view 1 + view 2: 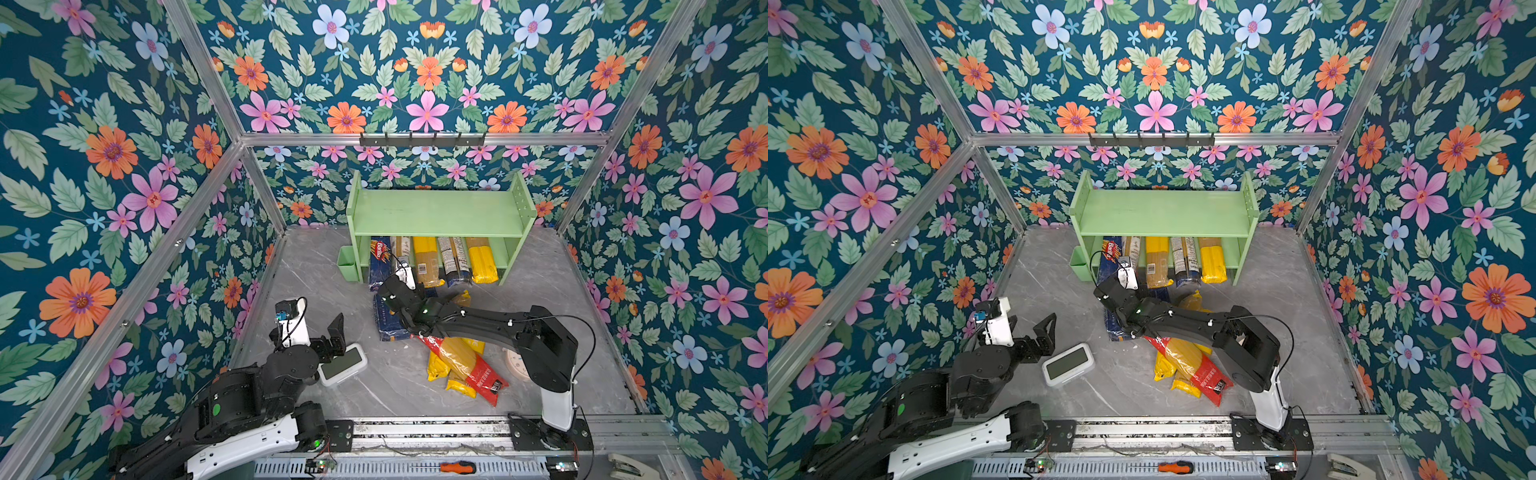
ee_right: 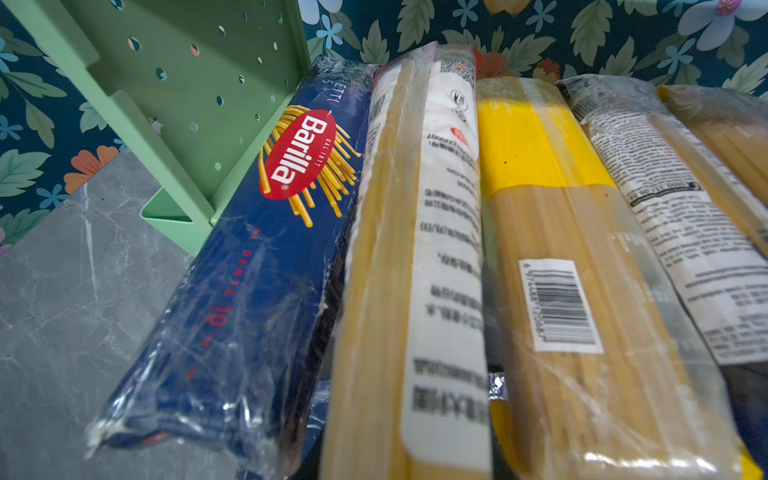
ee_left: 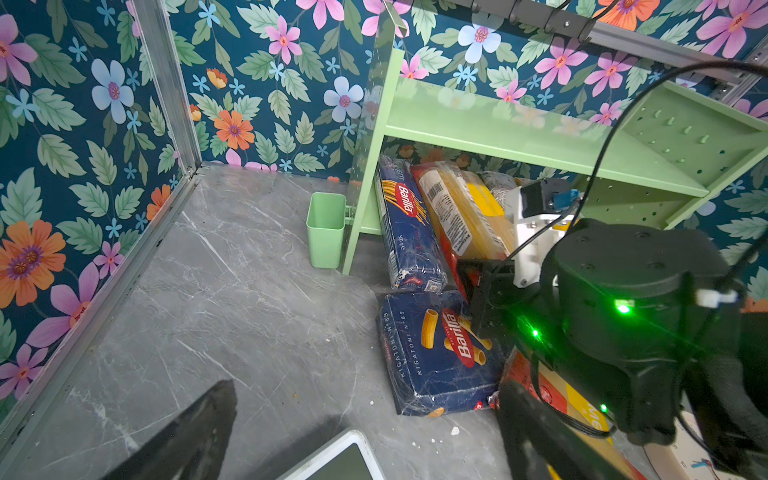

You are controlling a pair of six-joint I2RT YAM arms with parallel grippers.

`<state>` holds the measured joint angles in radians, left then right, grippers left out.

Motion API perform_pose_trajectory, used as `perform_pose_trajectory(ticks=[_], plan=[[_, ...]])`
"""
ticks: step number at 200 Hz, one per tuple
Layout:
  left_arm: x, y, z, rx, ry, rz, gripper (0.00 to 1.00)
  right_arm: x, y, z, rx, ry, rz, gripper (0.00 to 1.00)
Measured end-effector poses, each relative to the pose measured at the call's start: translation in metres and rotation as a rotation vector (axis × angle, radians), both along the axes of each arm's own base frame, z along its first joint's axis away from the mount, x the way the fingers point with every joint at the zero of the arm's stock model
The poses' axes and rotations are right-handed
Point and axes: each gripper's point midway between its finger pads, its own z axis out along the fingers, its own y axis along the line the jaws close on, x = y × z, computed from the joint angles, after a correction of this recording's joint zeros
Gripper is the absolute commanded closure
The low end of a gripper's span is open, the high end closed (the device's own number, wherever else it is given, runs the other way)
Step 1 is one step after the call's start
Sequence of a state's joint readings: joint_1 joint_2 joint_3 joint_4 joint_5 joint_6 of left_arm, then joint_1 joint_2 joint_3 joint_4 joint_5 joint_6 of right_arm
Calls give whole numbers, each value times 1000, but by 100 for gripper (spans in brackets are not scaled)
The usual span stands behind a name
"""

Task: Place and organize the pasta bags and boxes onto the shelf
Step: 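Lower the red-banded bag onto the lower tier beside the blue Barilla box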

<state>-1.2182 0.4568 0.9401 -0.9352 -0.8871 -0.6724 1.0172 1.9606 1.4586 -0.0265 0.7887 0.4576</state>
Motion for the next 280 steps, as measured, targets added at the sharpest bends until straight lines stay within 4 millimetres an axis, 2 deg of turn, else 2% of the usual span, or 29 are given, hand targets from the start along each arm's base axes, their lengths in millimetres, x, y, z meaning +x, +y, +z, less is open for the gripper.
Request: perform_pose_trajectory(ticks=[46,141,157,189,196,220,280], plan=[[-2,5,6,-12,-6,0,0,11,-1,-9,11,22,-17,80],[-3,10,8,11,-1,4,0,32,5,-11,34,25,-20,77],[-3,11,9,11,-2,6,0,35,6,-11,36,25,-21,70],[-4,14,10,2,-5,6,0,36,4,-14,32,42,-15,35],[-4,14,10,0,-6,6,0,36,3,-15,27,46,-16,31],[-5,13,10,3,-4,-1,0,35,1,-15,23,48,-17,24],[-5,8,9,15,7,-23,0,27,-9,-9,21,54,-20,17]])
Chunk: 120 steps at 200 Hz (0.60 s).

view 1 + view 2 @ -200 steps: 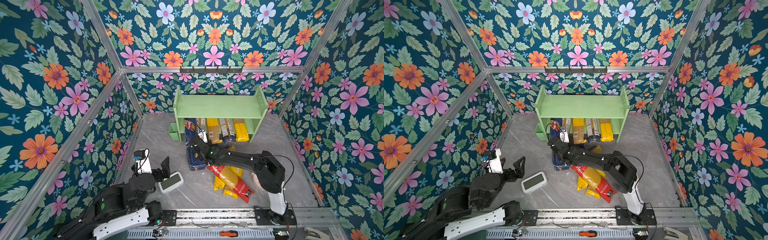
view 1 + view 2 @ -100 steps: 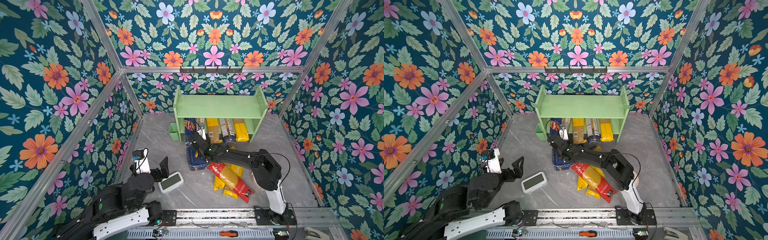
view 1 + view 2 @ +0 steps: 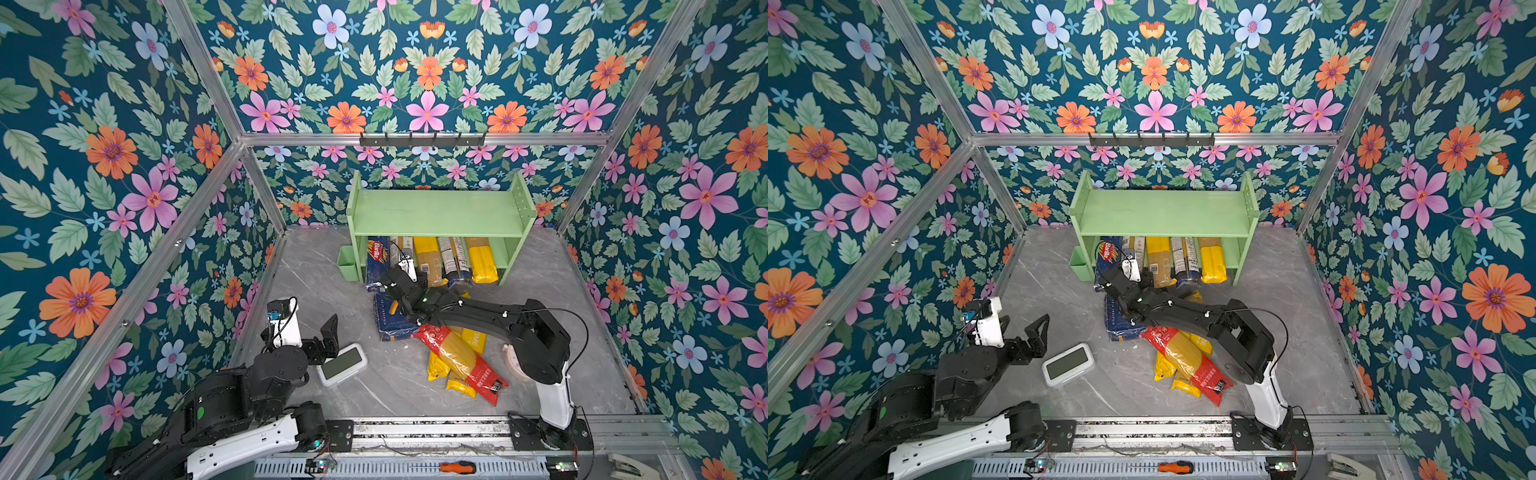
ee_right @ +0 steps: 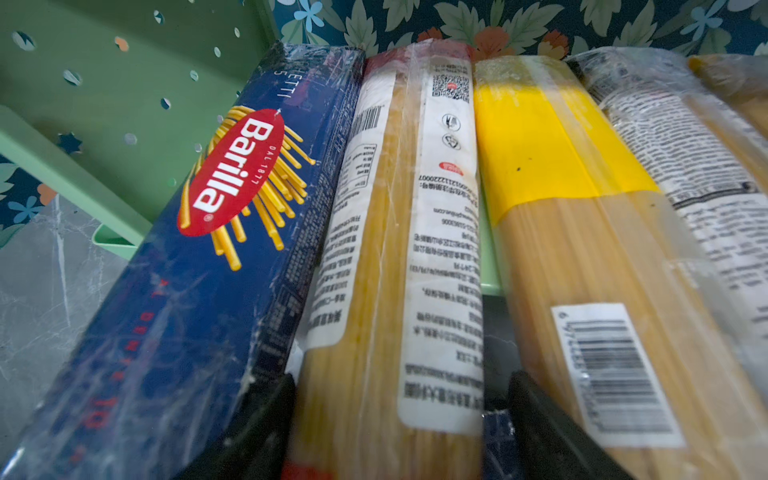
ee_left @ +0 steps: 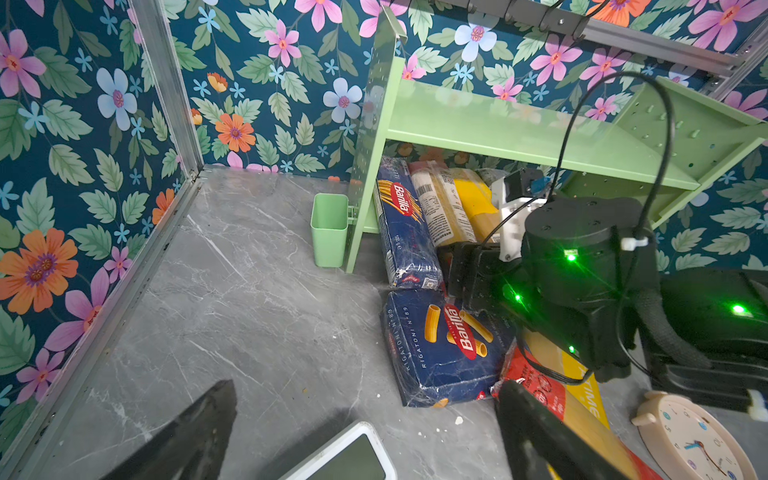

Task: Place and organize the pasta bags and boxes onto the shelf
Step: 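Lower the red-banded bag onto the lower tier beside the blue Barilla box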

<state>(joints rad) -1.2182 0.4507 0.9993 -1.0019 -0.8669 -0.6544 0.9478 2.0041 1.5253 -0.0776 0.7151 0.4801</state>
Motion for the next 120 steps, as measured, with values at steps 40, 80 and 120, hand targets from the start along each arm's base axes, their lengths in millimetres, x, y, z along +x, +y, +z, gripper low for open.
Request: perform_pose_trajectory(ticks=[40,80,120], plan=[[-1,1,3,-10,-4,-2,0,-2,-4,8,6,-5,-1,16],[-2,5,8,-21,-8,3,0,-8,-8,10,9,7,14,15],[-1,8,9,-4,-8,13,0,-16,-9,14,28,20,25,14]])
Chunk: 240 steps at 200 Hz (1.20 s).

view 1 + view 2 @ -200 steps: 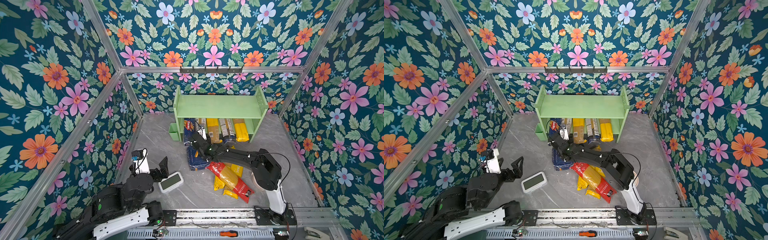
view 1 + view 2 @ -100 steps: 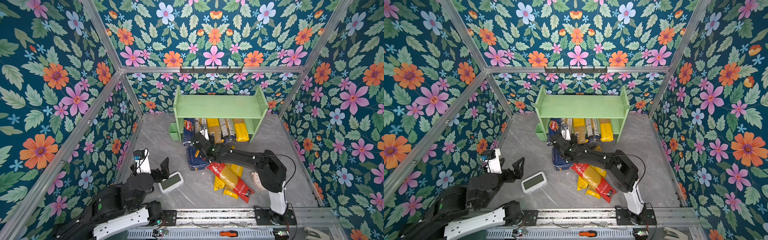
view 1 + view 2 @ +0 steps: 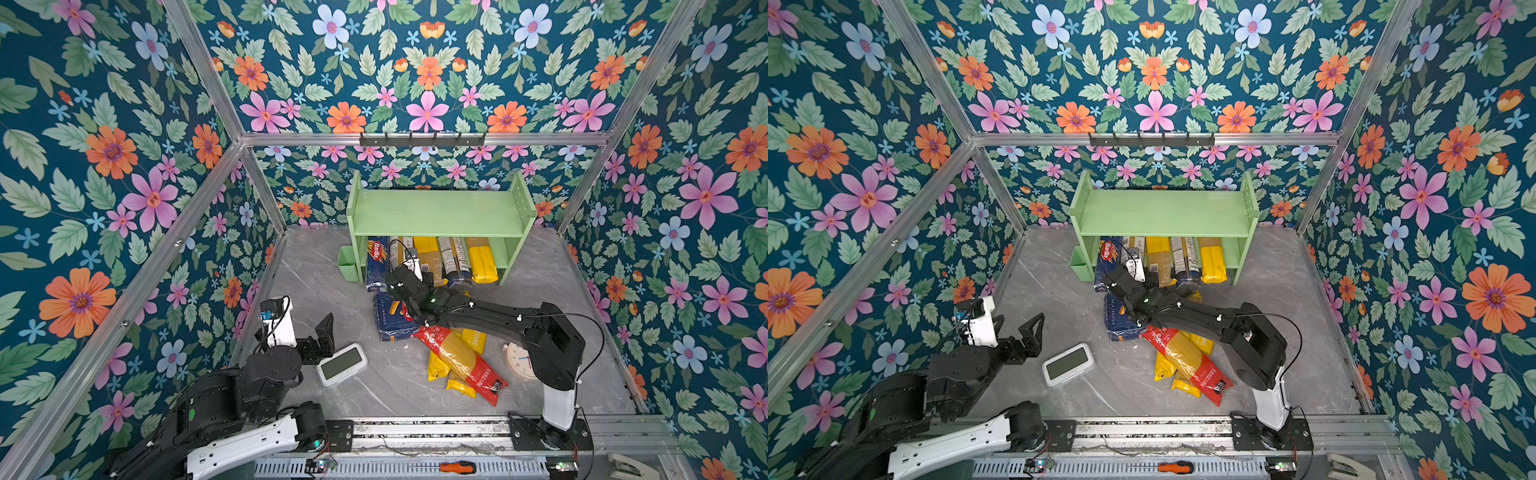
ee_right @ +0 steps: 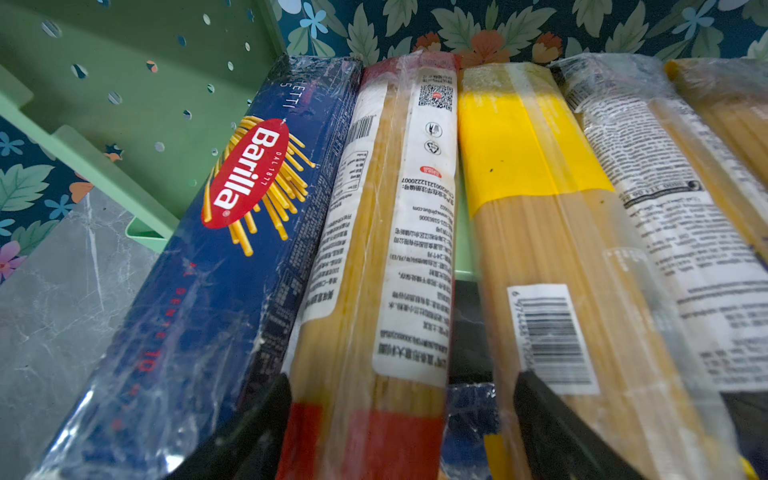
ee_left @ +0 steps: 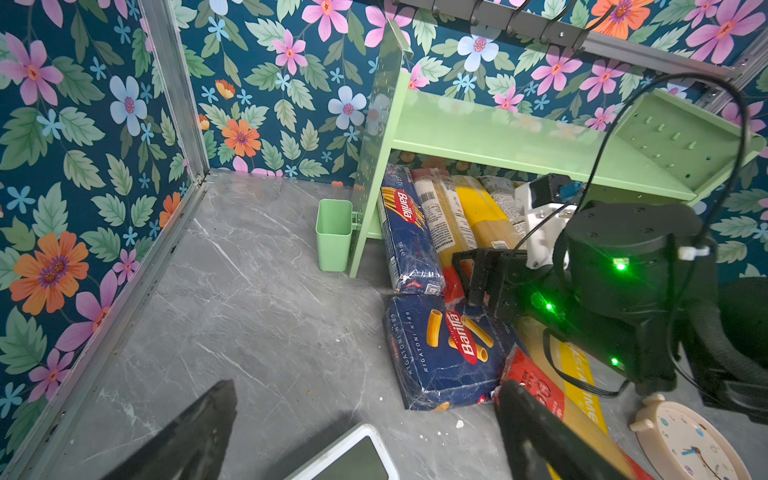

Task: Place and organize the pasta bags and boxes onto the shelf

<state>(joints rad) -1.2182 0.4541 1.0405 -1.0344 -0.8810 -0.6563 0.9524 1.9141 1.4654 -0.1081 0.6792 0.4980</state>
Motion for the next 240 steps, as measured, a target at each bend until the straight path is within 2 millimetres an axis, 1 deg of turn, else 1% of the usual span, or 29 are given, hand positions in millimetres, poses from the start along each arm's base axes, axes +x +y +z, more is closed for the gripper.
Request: perform_pose_trajectory(ticks=[19,55,92,127,145,165,184,210,240], plan=[[0,2,2,2,-3,7,0,-3,-1,3,12,4,5,14],[-1,6,9,-13,-13,13,0,-16,1,10,23,13,32,14],[0,9,12,-15,-22,27,0,-29,-4,8,9,36,57,14],[1,11,13,-15,-30,39,0,-58,-5,17,21,44,117,13],[2,8,10,-9,-32,44,0,-74,-10,22,37,54,156,13],[5,-1,3,5,-28,42,0,-91,-24,30,51,58,186,13],[9,-14,-5,26,-20,34,0,-109,-42,31,58,68,209,12],[16,-37,-13,56,-3,16,0,-131,-76,28,64,85,210,11],[23,-69,-27,72,18,-27,0,-153,-121,17,74,109,173,10]])
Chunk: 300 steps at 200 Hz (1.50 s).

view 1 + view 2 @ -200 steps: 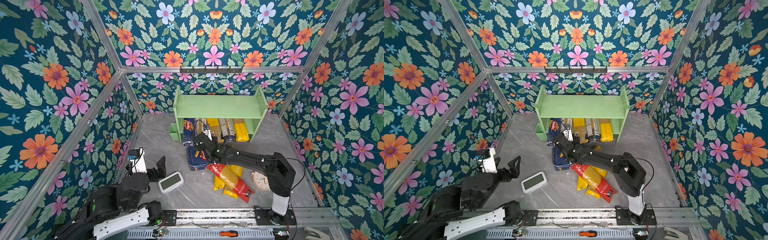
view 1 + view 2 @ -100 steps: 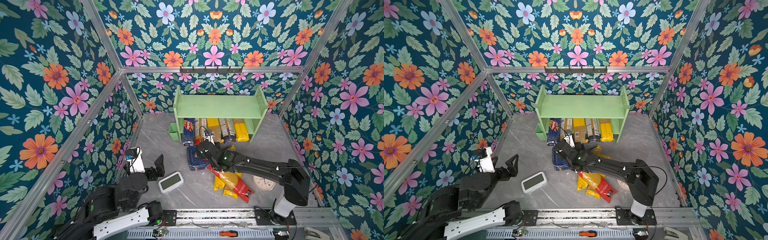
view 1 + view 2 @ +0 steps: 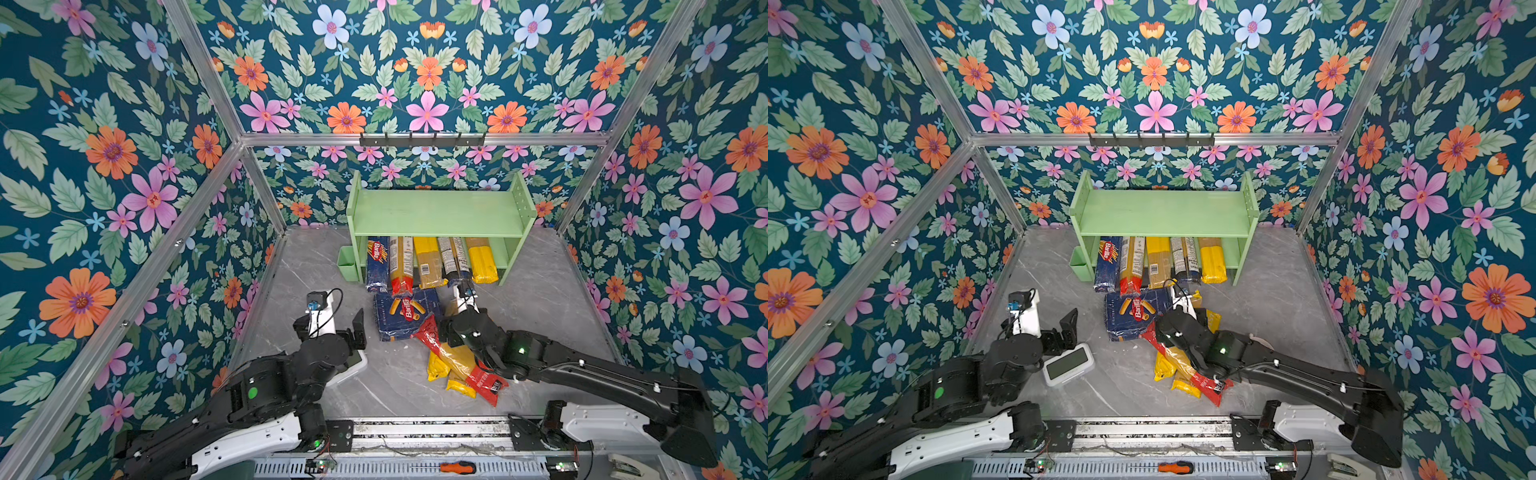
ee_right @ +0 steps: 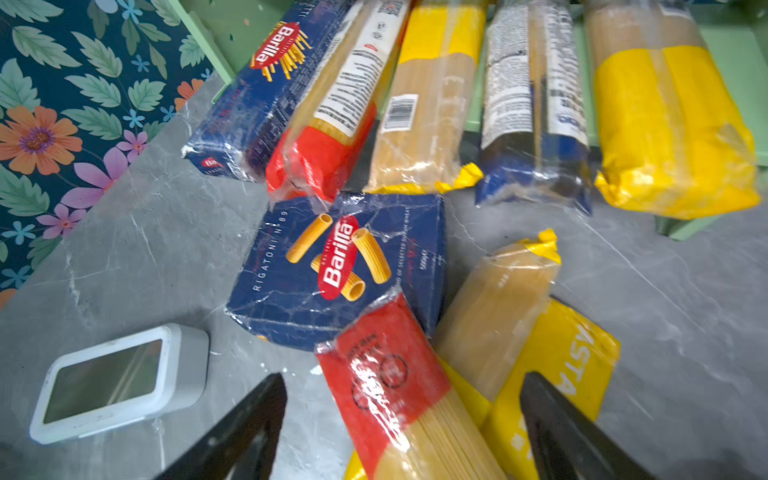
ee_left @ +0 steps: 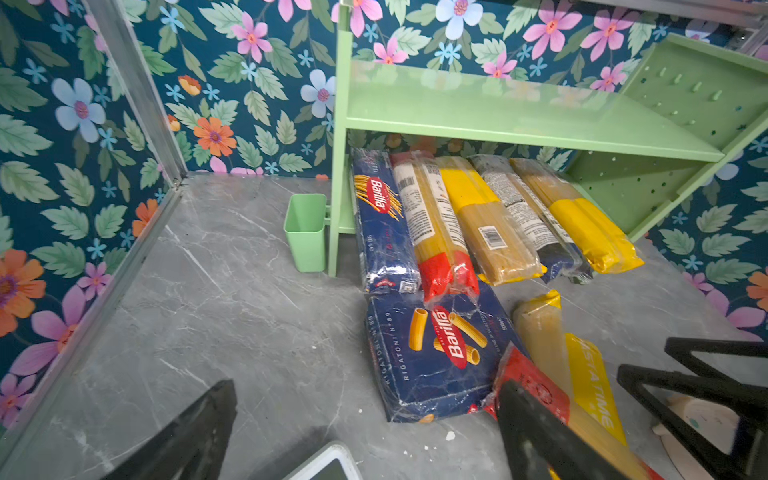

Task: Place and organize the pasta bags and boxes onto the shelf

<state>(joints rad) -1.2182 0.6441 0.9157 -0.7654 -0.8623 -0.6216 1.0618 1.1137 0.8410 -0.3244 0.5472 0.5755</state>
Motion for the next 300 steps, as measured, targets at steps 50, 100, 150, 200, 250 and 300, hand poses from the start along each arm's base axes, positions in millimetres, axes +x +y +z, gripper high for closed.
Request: perform_pose_trajectory(ticks=[50,100,150,200,250,300], plan=[[11,-60,-23,-1,43,-87,0,-31,-64,-15,35,24,-69,8],[19,-122,-56,5,115,-177,0,-51,-102,-53,-14,107,-136,5],[18,-152,-94,-38,185,-226,0,-64,-116,-70,-1,157,-141,1],[16,-163,-115,-72,226,-244,0,-75,-117,-92,-40,241,-129,1],[16,-169,-132,-54,252,-242,0,-84,-109,-110,-84,336,-89,1],[17,-169,-146,-39,279,-245,0,-91,-105,-123,-101,400,-83,1]])
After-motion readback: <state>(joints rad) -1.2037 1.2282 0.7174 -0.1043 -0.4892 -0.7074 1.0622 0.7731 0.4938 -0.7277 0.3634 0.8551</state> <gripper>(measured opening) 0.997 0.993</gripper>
